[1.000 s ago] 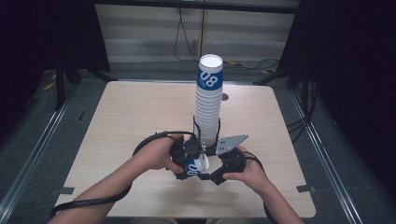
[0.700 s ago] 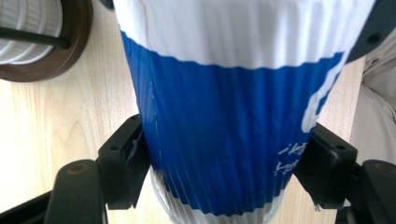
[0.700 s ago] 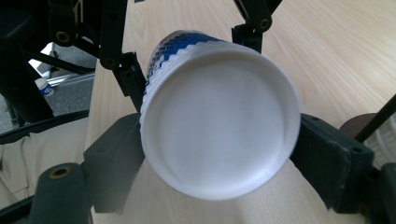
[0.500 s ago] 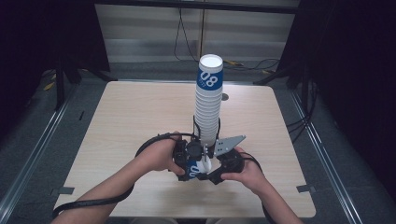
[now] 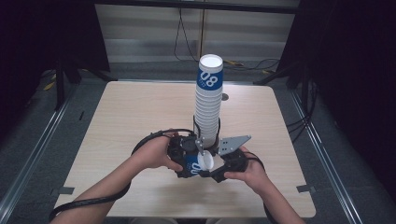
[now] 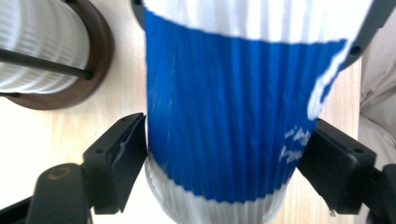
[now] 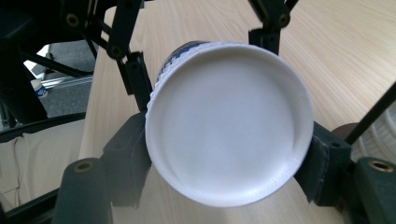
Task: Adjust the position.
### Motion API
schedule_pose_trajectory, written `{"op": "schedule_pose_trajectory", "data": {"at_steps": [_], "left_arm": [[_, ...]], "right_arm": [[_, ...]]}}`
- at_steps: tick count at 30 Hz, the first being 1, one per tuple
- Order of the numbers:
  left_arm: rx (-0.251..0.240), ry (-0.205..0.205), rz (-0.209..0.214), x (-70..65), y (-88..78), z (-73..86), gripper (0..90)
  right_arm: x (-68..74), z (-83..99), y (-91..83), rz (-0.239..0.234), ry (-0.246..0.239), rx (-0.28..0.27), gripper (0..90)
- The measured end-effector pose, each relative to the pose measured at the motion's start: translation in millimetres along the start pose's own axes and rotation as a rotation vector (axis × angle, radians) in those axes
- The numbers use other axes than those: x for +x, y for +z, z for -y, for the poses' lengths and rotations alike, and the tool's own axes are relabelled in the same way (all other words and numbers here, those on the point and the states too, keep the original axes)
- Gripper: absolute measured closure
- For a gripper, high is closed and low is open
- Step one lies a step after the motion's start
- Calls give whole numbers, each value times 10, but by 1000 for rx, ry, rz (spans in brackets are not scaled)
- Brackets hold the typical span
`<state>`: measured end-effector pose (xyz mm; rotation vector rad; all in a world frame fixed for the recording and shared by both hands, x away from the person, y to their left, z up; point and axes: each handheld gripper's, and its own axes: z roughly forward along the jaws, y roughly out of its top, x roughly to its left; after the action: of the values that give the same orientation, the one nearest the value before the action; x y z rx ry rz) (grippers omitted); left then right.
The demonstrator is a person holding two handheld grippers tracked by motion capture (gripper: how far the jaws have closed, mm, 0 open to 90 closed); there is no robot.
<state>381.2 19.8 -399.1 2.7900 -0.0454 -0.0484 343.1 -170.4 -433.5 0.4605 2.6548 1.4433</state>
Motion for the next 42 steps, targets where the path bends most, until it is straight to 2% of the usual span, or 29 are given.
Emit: {"op": "schedule_pose_trajectory", "data": {"at_steps": [3,4,6,8,11,14,16,23,29,31,34,38,42], "left_arm": [[-23,-8,-5,17,-10,31,175],[-36,-25,-9,15,-6,43,171],[-38,-12,-2,40,-28,60,166],[-69,-33,1,36,-31,82,168],[-57,-13,1,60,-57,110,169],[-66,-20,-2,63,-71,139,171],[-79,-40,-6,65,-82,162,171],[-125,-59,-10,89,-136,235,171],[-195,-108,-26,99,-156,323,171],[-213,-123,-19,107,-157,350,171],[-216,-142,-13,116,-136,388,171],[-220,-147,-14,111,-110,417,169],[-250,-169,-9,118,-87,448,169]], "right_arm": [[-14,11,-25,2,2,-7,286],[-15,14,-29,4,3,-6,286],[-16,22,-37,8,-1,1,286],[-19,30,-48,5,2,-3,286],[-32,41,-75,14,13,-13,286],[-42,48,-98,17,15,-11,286],[-47,58,-106,21,16,-8,286],[-64,76,-135,36,26,-7,285],[-91,113,-176,50,39,-11,285],[-97,119,-194,50,47,-19,285],[-107,125,-220,59,52,-33,285],[-114,126,-240,64,61,-44,284],[-121,139,-254,67,65,-50,284]]}}
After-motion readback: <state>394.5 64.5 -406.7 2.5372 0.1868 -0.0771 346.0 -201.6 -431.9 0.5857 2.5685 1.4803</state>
